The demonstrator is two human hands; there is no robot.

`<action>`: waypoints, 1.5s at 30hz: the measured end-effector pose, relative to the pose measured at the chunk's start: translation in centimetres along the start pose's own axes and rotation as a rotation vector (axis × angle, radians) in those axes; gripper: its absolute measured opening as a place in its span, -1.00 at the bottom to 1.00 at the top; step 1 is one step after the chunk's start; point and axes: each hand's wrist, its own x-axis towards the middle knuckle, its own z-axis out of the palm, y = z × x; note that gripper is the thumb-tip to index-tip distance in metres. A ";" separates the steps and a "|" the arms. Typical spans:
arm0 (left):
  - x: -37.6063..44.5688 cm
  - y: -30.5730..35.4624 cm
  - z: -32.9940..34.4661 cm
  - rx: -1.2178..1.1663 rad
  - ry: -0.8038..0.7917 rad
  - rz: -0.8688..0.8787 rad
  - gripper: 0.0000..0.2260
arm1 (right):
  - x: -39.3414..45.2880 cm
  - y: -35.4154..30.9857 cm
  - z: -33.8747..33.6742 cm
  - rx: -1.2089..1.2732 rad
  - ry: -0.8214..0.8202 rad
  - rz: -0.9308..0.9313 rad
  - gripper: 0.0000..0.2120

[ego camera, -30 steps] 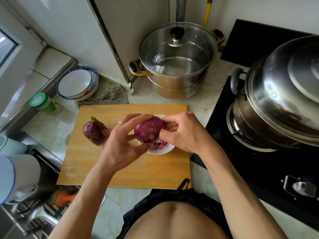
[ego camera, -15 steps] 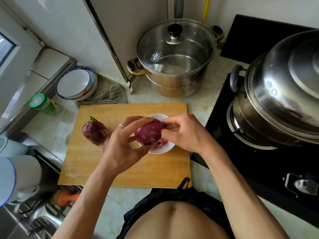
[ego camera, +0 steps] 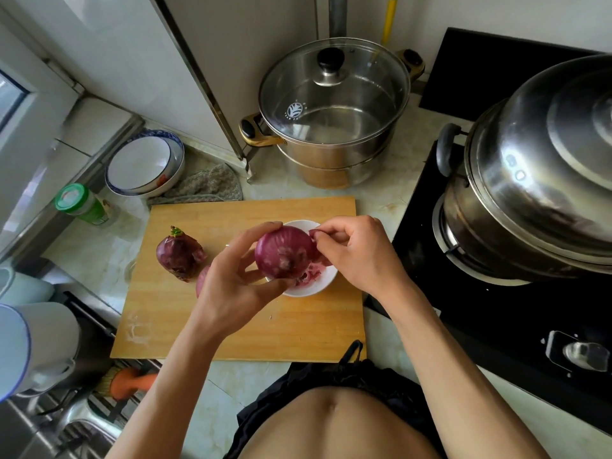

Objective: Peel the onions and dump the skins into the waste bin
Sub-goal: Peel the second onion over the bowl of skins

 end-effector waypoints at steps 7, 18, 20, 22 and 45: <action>-1.1 0.2 0.0 -0.399 0.105 -0.136 -0.26 | -0.1 0.3 0.1 0.314 -0.039 0.151 -0.90; -1.4 -1.0 0.2 -0.812 0.251 -0.320 -0.25 | 0.1 1.8 1.3 0.141 0.049 0.226 -0.91; -1.6 -0.9 0.5 -0.844 0.264 -0.349 -0.33 | 0.1 1.9 1.7 0.083 0.065 0.211 -0.91; -1.7 -0.8 0.8 -0.859 0.269 -0.369 -0.38 | 0.1 1.9 1.9 0.038 0.073 0.195 -0.91; -1.7 0.3 1.9 -0.635 0.165 -0.485 -0.61 | -0.9 0.2 3.1 0.192 -0.298 -0.008 -0.34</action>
